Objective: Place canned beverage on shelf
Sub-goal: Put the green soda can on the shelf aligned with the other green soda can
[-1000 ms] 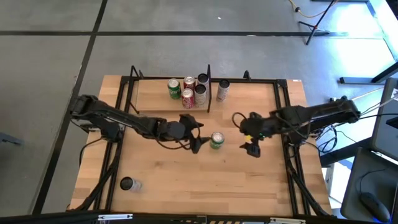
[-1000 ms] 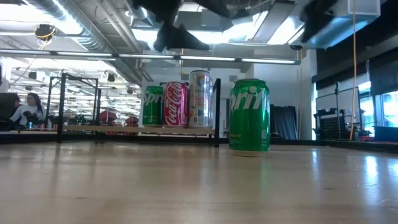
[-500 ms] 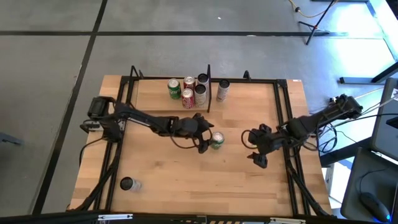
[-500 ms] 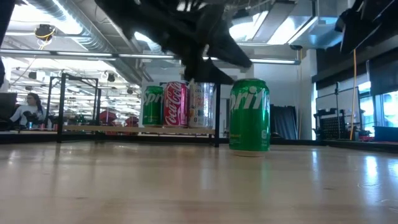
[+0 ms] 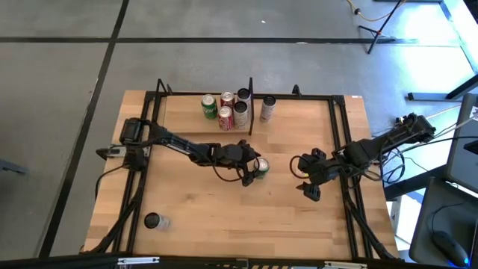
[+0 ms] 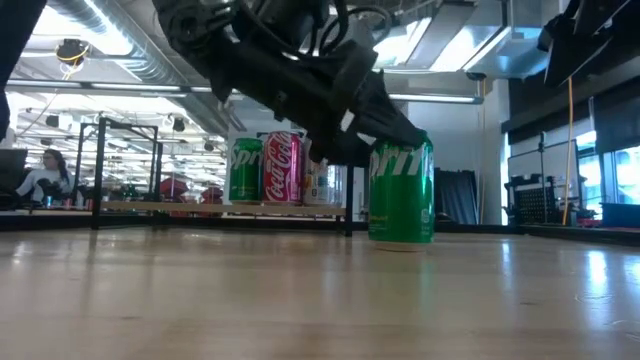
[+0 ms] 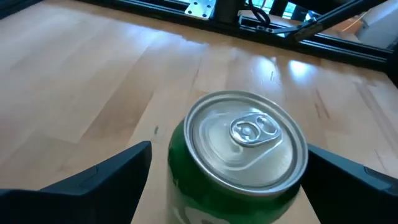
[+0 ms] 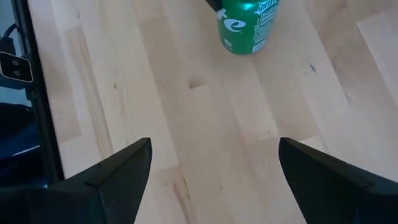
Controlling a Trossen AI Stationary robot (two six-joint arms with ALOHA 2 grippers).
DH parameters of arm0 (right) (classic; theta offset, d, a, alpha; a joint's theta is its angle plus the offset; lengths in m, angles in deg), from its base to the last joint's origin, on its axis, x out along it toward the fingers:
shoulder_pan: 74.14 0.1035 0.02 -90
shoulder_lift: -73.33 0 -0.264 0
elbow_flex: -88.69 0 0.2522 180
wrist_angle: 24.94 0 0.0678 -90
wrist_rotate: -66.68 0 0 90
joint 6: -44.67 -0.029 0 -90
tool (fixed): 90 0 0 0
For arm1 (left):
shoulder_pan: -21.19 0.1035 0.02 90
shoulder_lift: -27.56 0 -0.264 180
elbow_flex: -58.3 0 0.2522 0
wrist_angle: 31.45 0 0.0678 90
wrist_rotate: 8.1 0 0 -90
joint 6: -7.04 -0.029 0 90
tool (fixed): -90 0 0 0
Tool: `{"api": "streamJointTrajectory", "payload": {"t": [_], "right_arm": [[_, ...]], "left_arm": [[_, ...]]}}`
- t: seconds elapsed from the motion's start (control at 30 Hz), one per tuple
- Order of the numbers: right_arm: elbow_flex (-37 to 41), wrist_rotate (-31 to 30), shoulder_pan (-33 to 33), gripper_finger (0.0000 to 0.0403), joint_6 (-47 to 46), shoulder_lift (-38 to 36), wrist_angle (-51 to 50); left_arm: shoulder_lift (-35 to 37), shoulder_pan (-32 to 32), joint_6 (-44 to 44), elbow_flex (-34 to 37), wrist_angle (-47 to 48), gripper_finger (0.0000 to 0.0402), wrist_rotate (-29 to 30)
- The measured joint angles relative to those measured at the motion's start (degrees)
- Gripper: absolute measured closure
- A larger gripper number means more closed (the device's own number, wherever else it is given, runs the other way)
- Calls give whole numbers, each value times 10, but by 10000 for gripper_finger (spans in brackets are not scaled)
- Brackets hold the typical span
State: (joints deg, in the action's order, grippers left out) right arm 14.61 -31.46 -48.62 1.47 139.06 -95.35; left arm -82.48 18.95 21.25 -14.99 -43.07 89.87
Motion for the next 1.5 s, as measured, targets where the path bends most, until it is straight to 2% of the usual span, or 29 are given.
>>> {"api": "streamJointTrajectory", "payload": {"t": [0.23, 0.57, 0.7, 0.83, 1.2, 1.5], "right_arm": [[0, -3, 0, 65, 2, 0, -2], [0, -18, 0, 65, 2, 0, -2], [0, -18, 0, 65, 2, 0, -4], [0, -24, 0, 65, 2, 0, -5], [0, -55, 0, 65, 7, 0, -4], [0, -64, 0, 65, 17, 0, -5]], "left_arm": [[-25, -2, 24, 0, -27, 37, 9], [-25, 5, 80, 0, -27, 120, 36], [-4, -4, 96, 1, -10, 125, 39], [50, -18, 99, 1, 13, 124, 48], [253, -61, 152, 0, 337, 119, 152], [372, -59, 229, 1, 589, 119, 221]]}}
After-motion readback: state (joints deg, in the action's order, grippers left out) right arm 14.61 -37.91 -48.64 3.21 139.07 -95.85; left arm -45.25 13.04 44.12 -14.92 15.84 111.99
